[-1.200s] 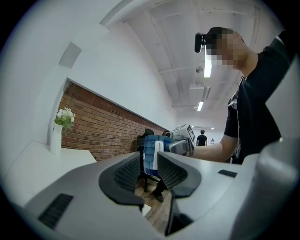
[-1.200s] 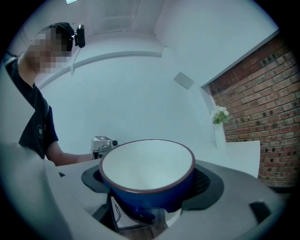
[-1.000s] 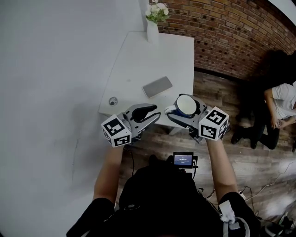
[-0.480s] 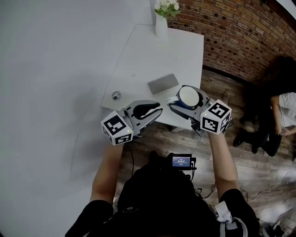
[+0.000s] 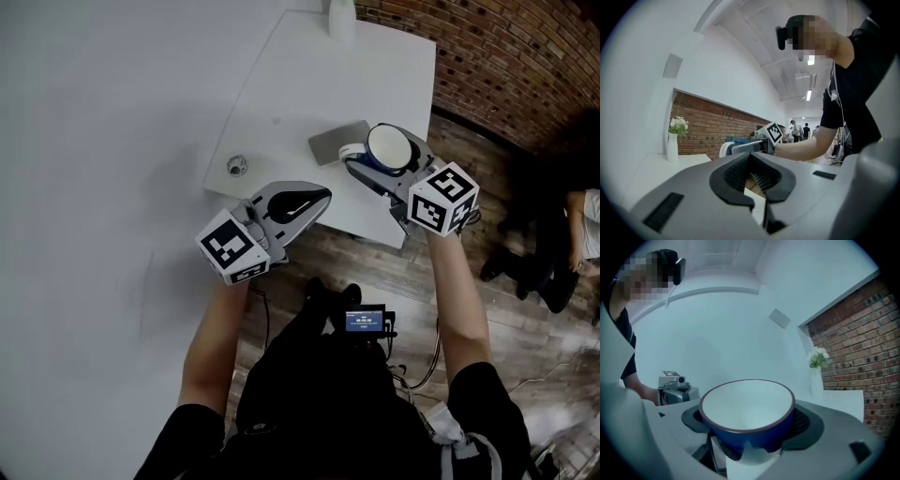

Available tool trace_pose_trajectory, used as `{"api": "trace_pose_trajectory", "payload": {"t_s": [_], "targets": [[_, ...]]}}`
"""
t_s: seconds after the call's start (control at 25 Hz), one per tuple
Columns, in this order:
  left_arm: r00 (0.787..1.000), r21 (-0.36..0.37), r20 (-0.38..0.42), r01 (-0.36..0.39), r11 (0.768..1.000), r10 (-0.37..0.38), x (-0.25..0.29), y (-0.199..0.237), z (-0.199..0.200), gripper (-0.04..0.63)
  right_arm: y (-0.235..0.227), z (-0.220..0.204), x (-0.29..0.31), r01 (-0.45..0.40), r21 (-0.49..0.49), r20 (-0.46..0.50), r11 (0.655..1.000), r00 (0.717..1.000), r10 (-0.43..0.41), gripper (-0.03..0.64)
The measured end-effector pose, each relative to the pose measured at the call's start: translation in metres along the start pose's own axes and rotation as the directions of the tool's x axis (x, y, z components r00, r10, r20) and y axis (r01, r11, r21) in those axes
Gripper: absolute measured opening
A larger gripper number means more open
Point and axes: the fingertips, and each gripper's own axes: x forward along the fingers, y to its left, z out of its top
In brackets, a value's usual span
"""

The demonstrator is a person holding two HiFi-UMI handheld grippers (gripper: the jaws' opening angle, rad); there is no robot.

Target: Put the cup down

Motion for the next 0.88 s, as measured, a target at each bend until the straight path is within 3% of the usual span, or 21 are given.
{"api": "trace_pose_trajectory", "payload": {"t_s": [0.28, 0.88], "targets": [[0.999, 0.008, -0.043, -0.024, 1.000, 0.025, 0.021, 0.027, -0.010, 0.008, -0.057, -0.019, 0.028, 0.039, -0.012, -0.017, 0.999, 0.999, -0.039, 0.426], [0.998, -0.047, 0.000, -0.070, 0.996, 0.070, 0.037, 0.078, -0.049, 0.008, -0.131, -0.104, 0.085, 0.110, -0.042, -0.088, 0.993, 0.990, -0.113, 0.426]]}}
